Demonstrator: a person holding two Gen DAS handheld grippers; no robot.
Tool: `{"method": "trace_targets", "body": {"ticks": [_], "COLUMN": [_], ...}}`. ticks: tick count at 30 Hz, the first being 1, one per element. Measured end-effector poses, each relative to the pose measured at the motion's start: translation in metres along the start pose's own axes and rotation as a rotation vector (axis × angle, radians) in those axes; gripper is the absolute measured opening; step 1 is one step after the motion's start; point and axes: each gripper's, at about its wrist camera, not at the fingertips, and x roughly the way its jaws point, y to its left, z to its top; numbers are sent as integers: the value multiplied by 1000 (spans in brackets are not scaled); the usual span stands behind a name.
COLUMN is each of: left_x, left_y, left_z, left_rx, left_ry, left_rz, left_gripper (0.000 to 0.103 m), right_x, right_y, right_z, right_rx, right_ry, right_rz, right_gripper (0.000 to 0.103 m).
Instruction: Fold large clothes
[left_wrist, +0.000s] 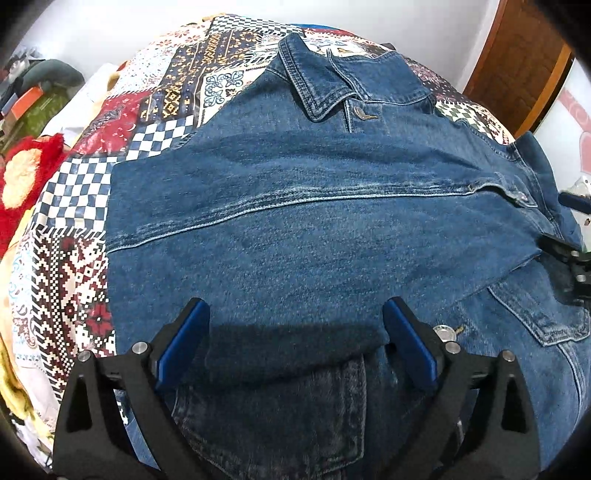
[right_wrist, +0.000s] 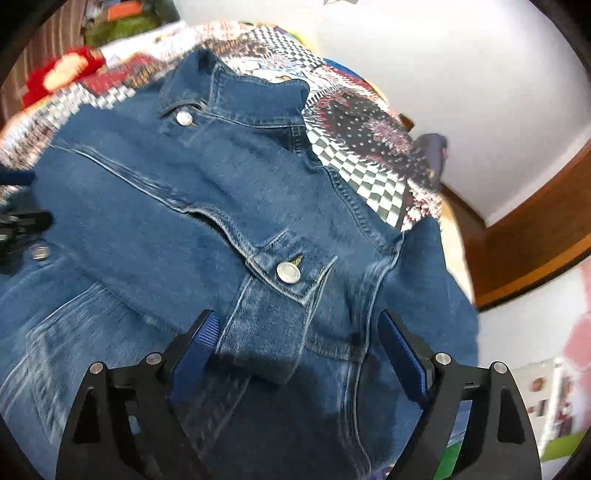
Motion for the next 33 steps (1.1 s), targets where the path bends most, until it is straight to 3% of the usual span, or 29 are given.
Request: {"method": "trace_targets", "body": {"ticks": [2, 4, 7, 12, 19, 26, 33], "left_x": [-4, -11, -26, -66, -96, -77, -29], "left_y": [-1, -2, -5, -24, -61, -108, -162], "left_z": [-1, -1, 2, 23, 62, 90, 100], "left_rx": [-1, 0, 7, 55, 95, 144, 286], "left_ry": [-1, -5, -28, -139, -244, -196, -90], "left_rz": [19, 40, 50, 73, 18, -77, -80], "left_gripper": [96, 96, 96, 96, 102, 102, 102], "right_x": [-5, -13, -34, -71, -91, -81, -34], "right_y": [-14, -25, -41, -74, -133, -184, -227], "right_z": [-8, -14, -22, -30, -52, -93, -146], "right_rx": [71, 115, 169, 303, 509, 690, 948], "right_ry": [24, 24, -31, -122, -166, -145, -52], "right_rz": [70, 71, 77, 100, 132, 124, 264], "right_gripper": [86, 86, 86, 86, 87, 87, 87]}}
